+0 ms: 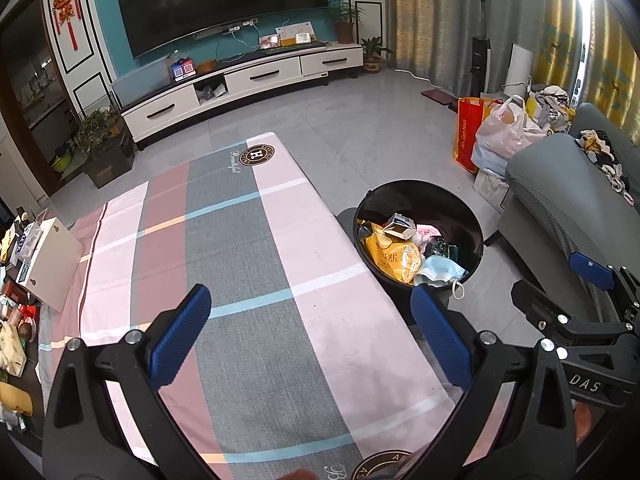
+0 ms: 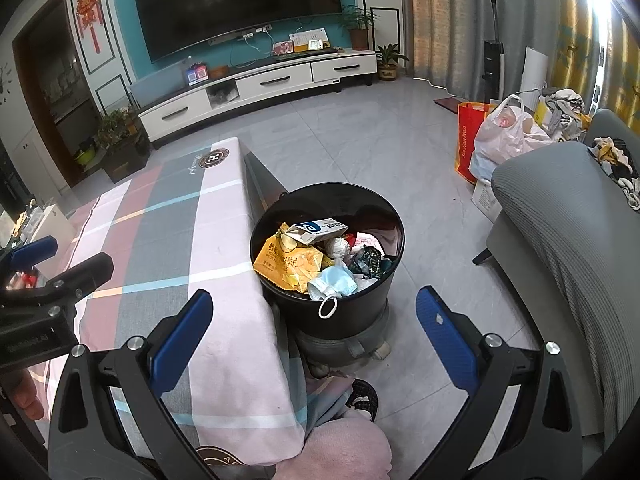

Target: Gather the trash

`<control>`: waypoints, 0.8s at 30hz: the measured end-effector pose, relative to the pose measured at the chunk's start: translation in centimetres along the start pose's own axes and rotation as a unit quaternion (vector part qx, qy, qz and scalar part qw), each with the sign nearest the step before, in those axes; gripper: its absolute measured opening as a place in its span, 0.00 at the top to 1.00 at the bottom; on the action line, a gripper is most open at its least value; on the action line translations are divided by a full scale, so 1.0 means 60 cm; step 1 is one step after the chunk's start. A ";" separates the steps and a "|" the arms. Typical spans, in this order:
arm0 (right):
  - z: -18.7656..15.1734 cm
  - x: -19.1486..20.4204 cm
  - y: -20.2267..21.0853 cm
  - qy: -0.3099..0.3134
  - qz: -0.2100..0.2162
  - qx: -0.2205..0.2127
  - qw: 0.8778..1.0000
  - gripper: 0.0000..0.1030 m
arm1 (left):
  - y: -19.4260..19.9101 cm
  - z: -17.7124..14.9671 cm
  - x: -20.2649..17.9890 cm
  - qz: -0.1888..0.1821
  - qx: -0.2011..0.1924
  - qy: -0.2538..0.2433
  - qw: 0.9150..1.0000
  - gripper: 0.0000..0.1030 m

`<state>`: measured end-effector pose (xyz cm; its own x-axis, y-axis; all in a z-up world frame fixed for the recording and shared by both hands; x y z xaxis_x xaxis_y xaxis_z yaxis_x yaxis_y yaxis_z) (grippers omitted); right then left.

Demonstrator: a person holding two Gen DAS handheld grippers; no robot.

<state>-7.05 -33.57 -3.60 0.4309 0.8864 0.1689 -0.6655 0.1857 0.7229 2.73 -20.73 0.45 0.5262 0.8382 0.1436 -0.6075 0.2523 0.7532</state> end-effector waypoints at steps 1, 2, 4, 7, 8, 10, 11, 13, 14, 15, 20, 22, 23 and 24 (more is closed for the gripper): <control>0.000 0.000 0.001 0.000 0.000 0.000 1.000 0.03 | 0.000 -0.001 0.000 0.000 0.000 0.000 1.000 0.03; 0.000 0.000 0.001 0.000 0.000 0.000 1.000 0.03 | 0.000 0.000 0.000 0.001 0.000 -0.001 1.000 0.03; 0.000 0.000 0.001 0.001 0.001 0.000 1.000 0.03 | 0.000 -0.002 -0.002 0.003 0.000 -0.003 1.000 0.03; 0.001 0.002 0.003 0.002 0.002 0.000 1.000 0.03 | -0.001 -0.003 -0.002 0.004 0.000 -0.005 1.000 0.03; 0.001 0.003 0.005 0.002 0.002 0.000 1.000 0.03 | -0.003 -0.003 -0.004 0.005 0.000 -0.006 1.000 0.03; 0.001 0.005 0.005 0.003 0.003 0.000 1.000 0.03 | -0.003 -0.003 -0.004 0.005 0.000 -0.005 1.000 0.03; 0.001 0.005 0.006 0.004 0.003 0.000 1.000 0.03 | -0.003 -0.003 -0.004 0.005 0.000 -0.006 1.000 0.03; 0.002 0.006 0.006 0.004 0.004 0.000 1.000 0.03 | -0.003 -0.003 -0.004 0.005 0.000 -0.005 1.000 0.03; 0.002 0.007 0.007 0.004 0.005 0.000 1.000 0.03 | -0.003 -0.002 -0.004 0.005 0.000 -0.005 1.000 0.03; 0.002 0.007 0.007 0.004 0.004 0.000 1.000 0.03 | -0.003 -0.002 -0.004 0.005 0.000 -0.006 1.000 0.03; 0.002 0.007 0.007 0.004 0.005 0.000 1.000 0.03 | -0.003 -0.001 -0.004 0.006 -0.001 -0.006 1.000 0.03; 0.003 0.007 0.006 0.004 0.006 0.000 1.000 0.03 | -0.003 -0.001 -0.004 0.006 -0.001 -0.006 1.000 0.03; 0.003 0.009 0.007 0.004 0.006 0.000 1.000 0.03 | -0.003 -0.002 -0.004 0.006 -0.001 -0.005 1.000 0.03; 0.003 0.008 0.008 0.004 0.007 0.000 1.000 0.03 | -0.003 -0.002 -0.005 0.006 -0.001 -0.005 1.000 0.03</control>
<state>-7.04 -33.12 -3.06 0.4170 0.8922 0.1732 -0.6717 0.1741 0.7201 2.64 -20.96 0.21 0.5247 0.8363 0.1592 -0.6147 0.2427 0.7505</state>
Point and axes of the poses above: each gripper's, at about its wrist camera, not at the fingertips, and y roughly against the way its jaws point, x to its left, z to its top, the point moved 5 cm from there along -y, roughly the way its jaws point, and after that the axes turned 3 degrees about z, right-handed, at the moved point
